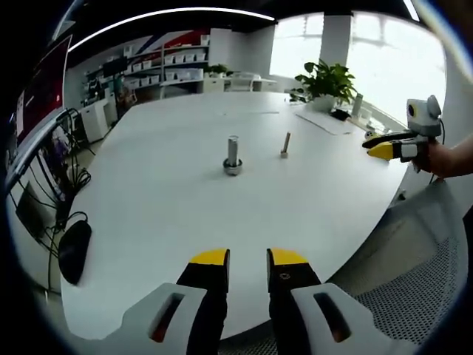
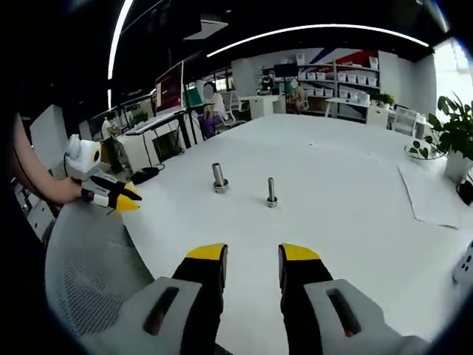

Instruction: Place the washer onto the threaded stud by aligning its center hole with the stud, sliding it down to the base, and recovering from edge contact or off-axis alignment until the washer reaches the visible bottom stop.

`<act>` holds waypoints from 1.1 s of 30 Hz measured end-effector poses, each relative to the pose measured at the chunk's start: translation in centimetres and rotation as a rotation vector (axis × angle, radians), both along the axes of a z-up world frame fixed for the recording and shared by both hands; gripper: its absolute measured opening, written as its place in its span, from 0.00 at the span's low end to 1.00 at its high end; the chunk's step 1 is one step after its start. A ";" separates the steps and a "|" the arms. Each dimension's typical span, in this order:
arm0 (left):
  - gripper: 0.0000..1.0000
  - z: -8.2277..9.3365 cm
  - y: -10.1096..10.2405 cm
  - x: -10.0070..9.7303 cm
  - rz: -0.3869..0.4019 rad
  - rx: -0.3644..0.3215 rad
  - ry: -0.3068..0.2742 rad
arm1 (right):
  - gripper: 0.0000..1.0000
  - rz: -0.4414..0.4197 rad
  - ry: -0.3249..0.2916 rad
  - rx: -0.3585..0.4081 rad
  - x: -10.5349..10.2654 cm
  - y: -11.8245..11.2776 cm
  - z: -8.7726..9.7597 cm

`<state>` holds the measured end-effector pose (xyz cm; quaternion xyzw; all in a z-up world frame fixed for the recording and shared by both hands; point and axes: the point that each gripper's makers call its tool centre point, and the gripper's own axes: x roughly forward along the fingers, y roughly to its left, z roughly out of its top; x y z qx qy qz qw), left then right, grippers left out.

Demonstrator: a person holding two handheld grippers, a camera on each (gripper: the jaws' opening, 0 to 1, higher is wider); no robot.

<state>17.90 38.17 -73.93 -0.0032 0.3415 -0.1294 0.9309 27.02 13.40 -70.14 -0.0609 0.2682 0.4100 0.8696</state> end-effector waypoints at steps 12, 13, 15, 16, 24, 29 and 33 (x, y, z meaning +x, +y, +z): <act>0.17 -0.2 0.0 0.0 -0.001 0.005 0.012 | 0.34 0.004 0.022 -0.002 -2.4 -0.4 -0.9; 0.17 -0.3 0.0 0.0 -0.003 0.006 0.014 | 0.34 0.002 0.025 0.005 -2.5 -0.4 -1.0; 0.17 -0.3 0.0 -0.1 -0.003 0.007 0.017 | 0.35 0.002 0.025 0.005 -2.9 -0.4 -1.2; 0.17 -0.3 0.0 -0.1 -0.002 0.007 0.020 | 0.35 0.005 0.023 -0.004 -3.0 -0.5 -1.5; 0.17 -0.6 0.0 -0.2 0.000 0.004 0.033 | 0.37 -0.011 0.020 0.011 -2.5 -0.7 -1.8; 0.17 -0.7 0.0 -0.2 0.001 0.002 0.035 | 0.37 -0.004 0.013 0.022 -2.6 -0.5 -1.7; 0.17 -0.7 -0.1 -0.3 0.000 0.005 0.040 | 0.36 -0.002 0.032 -0.007 -2.7 -0.6 -2.2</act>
